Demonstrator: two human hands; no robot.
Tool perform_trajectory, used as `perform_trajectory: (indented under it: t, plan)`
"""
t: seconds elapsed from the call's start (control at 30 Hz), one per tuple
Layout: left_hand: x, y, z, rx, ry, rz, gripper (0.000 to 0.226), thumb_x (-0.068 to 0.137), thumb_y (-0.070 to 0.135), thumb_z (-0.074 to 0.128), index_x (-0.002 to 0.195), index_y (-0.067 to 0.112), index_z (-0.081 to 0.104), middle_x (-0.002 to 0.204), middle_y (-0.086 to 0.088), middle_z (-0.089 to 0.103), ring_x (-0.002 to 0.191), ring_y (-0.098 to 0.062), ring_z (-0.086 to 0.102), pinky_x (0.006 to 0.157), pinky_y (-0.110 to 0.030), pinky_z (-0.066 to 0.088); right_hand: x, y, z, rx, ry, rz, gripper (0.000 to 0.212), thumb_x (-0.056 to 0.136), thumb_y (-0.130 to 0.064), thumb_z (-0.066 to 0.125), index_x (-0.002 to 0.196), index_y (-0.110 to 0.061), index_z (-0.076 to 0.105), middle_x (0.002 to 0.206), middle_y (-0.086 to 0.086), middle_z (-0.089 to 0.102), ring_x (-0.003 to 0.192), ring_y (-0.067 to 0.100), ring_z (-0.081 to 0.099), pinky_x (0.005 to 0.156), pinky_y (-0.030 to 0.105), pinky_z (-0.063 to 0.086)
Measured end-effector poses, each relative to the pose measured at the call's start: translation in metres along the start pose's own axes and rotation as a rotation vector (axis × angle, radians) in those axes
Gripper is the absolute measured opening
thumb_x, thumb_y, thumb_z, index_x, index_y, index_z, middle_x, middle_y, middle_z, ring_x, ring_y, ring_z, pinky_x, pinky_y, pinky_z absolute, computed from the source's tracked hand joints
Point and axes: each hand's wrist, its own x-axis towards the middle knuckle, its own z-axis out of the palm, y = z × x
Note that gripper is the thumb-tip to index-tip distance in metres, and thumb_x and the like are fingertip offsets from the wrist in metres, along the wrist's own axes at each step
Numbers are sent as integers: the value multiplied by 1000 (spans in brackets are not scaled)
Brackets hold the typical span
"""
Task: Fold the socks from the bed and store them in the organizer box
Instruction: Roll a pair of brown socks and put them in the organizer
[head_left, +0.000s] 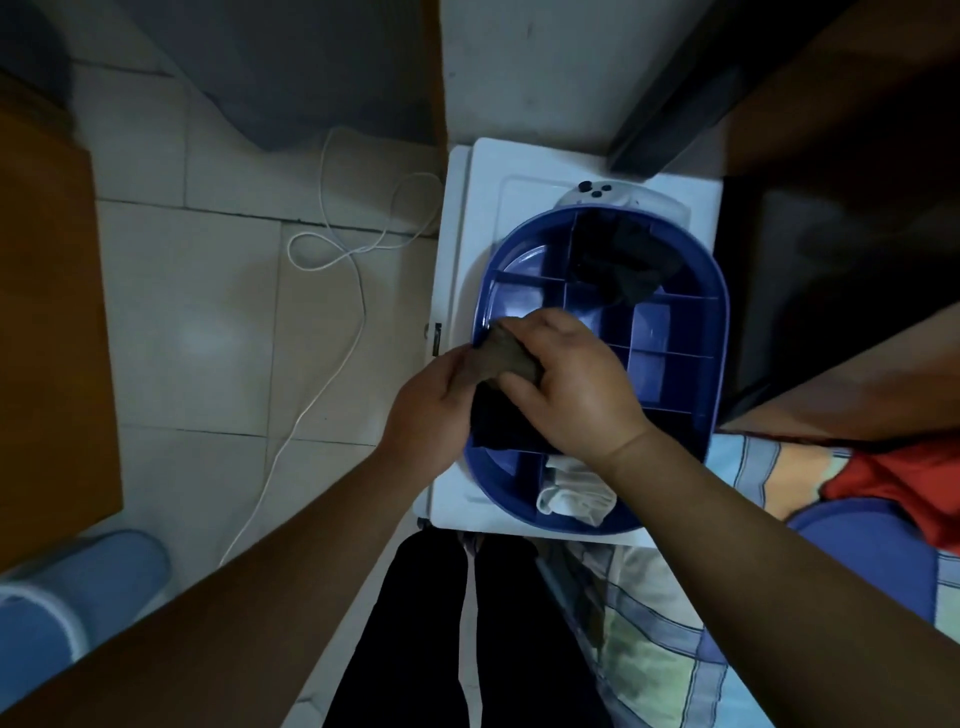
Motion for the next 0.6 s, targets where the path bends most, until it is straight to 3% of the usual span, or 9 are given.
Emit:
perform_trajectory:
  t: [0.1,0.17,0.27,0.4,0.47,0.53,0.6]
  plan:
    - [1,-3,1,-8,28,-3,30,101,38,36,113,34,62,85,24,61,82,18,56,66,2,38,2,5,5,-150,111,-36,45,82,-17,71,125,-8,66,111,13,65,99,34,62,85,38,52]
    - [1,-6,1,-20,34,-1,32,102,32,36,121,32,61,85,29,57,79,27,51,65,5,35,3,9,8,-240,143,-81,45,79,-15,73,122,-4,67,107,16,65,95,38,60,80,43,54]
    - [1,-10,2,-56,31,6,33,101,30,37,124,34,60,88,29,59,81,27,51,67,6,35,5,11,14,-333,161,-138,38,79,-16,72,115,-2,70,100,16,64,88,37,58,72,42,53]
    - [1,-13,4,-88,52,18,30,101,32,39,121,37,61,83,41,59,84,27,52,69,6,35,9,6,25,-462,145,-171,8,78,-10,73,83,-4,70,81,13,64,74,33,57,61,35,46]
    - [1,-14,4,-84,55,23,27,101,34,39,116,41,61,82,43,59,83,27,52,69,6,35,12,0,28,-479,169,-156,10,75,-5,75,74,-5,65,74,13,62,68,32,56,57,32,39]
    - [1,-13,4,-87,56,24,25,101,34,39,114,46,57,84,43,60,84,24,54,69,5,36,13,-4,30,-440,187,-143,11,75,-4,74,78,-3,64,76,16,61,69,33,56,56,33,39]
    - [0,-13,4,-85,56,27,24,100,37,38,113,47,56,86,39,62,86,21,55,70,3,38,10,-2,28,-322,144,-103,19,81,-10,72,97,-2,66,93,16,62,83,35,57,67,34,47]
